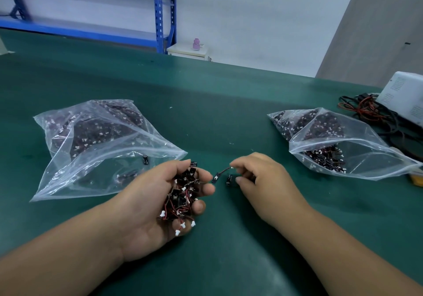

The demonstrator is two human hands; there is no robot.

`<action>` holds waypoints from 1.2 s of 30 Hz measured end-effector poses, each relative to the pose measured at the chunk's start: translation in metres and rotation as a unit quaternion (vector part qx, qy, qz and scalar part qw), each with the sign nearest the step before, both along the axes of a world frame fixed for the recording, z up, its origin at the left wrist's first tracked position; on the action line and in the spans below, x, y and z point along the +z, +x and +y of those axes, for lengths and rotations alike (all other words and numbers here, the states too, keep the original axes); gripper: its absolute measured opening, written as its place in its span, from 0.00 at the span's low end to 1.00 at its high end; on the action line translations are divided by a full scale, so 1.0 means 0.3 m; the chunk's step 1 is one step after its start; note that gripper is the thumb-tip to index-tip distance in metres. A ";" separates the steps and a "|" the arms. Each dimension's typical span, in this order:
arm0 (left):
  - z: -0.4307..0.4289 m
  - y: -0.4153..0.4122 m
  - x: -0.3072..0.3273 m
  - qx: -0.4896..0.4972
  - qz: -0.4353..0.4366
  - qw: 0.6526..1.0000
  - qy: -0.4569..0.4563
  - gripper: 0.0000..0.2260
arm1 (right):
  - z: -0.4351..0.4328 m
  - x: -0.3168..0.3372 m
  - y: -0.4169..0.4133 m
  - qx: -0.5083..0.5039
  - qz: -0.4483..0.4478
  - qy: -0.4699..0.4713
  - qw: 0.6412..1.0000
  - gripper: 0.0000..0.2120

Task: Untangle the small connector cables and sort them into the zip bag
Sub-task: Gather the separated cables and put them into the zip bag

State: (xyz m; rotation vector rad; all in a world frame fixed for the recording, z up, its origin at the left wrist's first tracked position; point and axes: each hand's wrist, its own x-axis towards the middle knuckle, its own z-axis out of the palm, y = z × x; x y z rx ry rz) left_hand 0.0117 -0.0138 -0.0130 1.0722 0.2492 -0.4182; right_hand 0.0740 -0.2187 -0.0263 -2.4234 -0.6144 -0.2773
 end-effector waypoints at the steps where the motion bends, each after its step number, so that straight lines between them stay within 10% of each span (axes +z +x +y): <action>1: 0.005 0.002 -0.005 -0.007 0.000 1.000 -0.002 0.15 | -0.003 -0.001 0.001 -0.018 0.004 0.034 0.999 0.17; 7: 0.022 0.016 -0.033 -0.040 -0.021 0.999 0.002 0.32 | -0.021 0.010 -0.003 -0.097 0.046 0.206 0.973 0.19; 14: 0.028 0.023 -0.044 -0.073 -0.028 0.997 0.027 0.26 | -0.011 0.031 -0.017 -0.093 0.052 0.296 0.949 0.17; 23: -0.016 -0.009 0.003 -0.123 -0.066 0.988 0.068 0.11 | 0.080 0.115 -0.131 0.134 0.139 0.226 0.955 0.06; 36: -0.025 -0.013 0.008 -0.141 -0.095 0.983 0.067 0.12 | 0.067 0.129 -0.110 0.128 0.170 0.147 0.966 0.07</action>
